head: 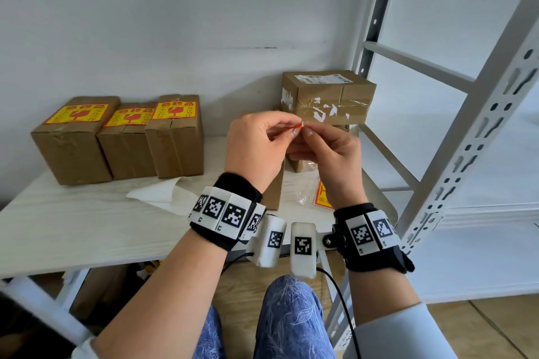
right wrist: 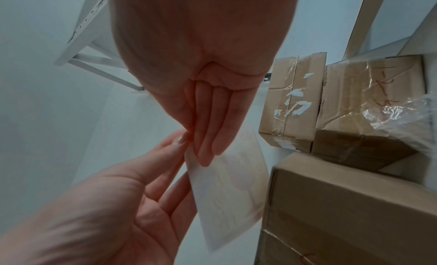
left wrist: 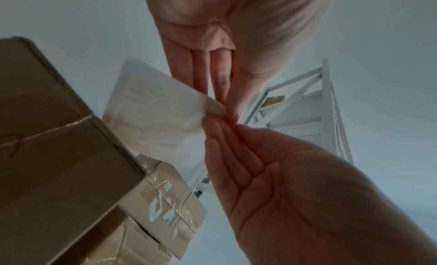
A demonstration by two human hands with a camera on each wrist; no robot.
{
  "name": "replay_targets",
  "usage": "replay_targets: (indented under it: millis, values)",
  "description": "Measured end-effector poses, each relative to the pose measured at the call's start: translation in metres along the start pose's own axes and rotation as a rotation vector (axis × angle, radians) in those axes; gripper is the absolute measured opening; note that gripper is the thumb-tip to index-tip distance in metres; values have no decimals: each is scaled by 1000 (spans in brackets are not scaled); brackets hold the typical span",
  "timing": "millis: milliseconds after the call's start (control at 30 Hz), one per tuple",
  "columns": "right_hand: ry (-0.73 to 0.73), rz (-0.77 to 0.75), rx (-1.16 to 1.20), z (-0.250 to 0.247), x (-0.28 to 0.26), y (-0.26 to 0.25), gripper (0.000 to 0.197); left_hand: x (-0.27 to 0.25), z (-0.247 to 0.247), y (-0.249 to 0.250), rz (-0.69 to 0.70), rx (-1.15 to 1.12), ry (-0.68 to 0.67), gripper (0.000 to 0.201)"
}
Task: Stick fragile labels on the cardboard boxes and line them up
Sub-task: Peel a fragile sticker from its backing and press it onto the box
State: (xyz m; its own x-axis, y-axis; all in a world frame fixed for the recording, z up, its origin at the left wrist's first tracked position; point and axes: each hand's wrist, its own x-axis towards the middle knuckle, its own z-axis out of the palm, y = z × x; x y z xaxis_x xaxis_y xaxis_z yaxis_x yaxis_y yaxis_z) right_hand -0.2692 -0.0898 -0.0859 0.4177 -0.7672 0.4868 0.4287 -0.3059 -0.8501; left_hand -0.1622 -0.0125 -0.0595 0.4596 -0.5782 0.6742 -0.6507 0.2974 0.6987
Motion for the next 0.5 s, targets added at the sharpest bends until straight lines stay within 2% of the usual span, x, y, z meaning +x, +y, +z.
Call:
replay_targets:
  millis: [300,500]
  values:
    - [-35,-2,-42,6,-2,-3,20,0,-10,2,-11,-14,14,11]
    - [-21,18,-104,25,-1,-7,19,4,-29,-3,-18,24,105,18]
